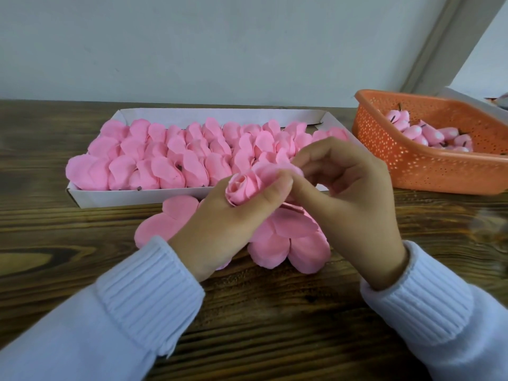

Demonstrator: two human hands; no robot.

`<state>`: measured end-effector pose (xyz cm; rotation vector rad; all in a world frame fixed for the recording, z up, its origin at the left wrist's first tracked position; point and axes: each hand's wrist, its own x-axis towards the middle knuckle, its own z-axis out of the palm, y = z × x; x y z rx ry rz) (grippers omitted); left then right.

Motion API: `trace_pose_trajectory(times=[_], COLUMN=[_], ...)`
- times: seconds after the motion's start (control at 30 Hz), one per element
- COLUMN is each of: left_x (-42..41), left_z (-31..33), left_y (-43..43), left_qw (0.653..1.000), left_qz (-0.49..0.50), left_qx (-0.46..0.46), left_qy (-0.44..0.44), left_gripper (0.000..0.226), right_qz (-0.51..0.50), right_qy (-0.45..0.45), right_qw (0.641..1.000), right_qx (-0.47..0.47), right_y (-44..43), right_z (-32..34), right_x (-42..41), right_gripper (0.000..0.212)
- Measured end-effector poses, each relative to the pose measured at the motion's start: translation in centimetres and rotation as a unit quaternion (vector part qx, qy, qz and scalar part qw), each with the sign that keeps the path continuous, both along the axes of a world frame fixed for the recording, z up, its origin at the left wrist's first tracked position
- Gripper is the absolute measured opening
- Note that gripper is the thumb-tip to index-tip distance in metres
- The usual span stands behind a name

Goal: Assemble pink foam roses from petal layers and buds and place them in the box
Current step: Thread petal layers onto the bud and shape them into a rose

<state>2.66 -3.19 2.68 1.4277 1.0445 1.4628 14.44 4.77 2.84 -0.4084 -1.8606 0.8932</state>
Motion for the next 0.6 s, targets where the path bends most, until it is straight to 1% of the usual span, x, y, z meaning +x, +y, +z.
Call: trace_pose_trajectory(times=[0.07,0.13,0.2,0.23,0.27,0.33,0.5,0.6], left_x=[-0.03,-0.12,-0.35,-0.47,-0.48,-0.44,-0.44,-0.47], left_z=[-0.07,-0.04,-0.53,-0.77,-0.8,-0.64,-0.78,-0.82], left_y=[0.0,0.02,0.04,0.04,0.01,0.13,0.15,0.21], left_qw=[0.999,1.0,0.998,0.997,0.996,0.997,0.999,1.0], left_qz=[-0.029,0.015,0.066,0.078,0.079,0.067,0.024,0.018], left_qx=[0.021,0.004,-0.007,-0.008,-0.007,-0.012,0.011,0.013], left_qy=[0.02,0.013,0.017,0.027,0.036,0.044,0.025,0.013], left_gripper=[0.032,0.03,0.015,0.015,0.02,0.027,0.024,0.025], right_qz=[0.011,-0.006,-0.038,-0.051,-0.06,-0.066,-0.023,0.01], right_qy=[0.011,0.019,0.019,0.016,0.013,0.009,0.015,0.022], right_qw=[1.0,1.0,0.999,0.999,0.998,0.998,0.999,0.999], right_qx=[-0.008,-0.013,-0.01,-0.006,-0.001,0.013,0.032,0.033], right_y=[-0.09,0.0,0.25,0.33,0.36,0.34,-0.05,-0.09], right_z=[-0.01,-0.06,-0.16,-0.2,-0.23,-0.27,-0.22,-0.15], right_x=[0.01,0.06,0.13,0.15,0.16,0.15,-0.03,-0.06], right_gripper=[0.013,0.012,0.012,0.011,0.012,0.012,0.013,0.011])
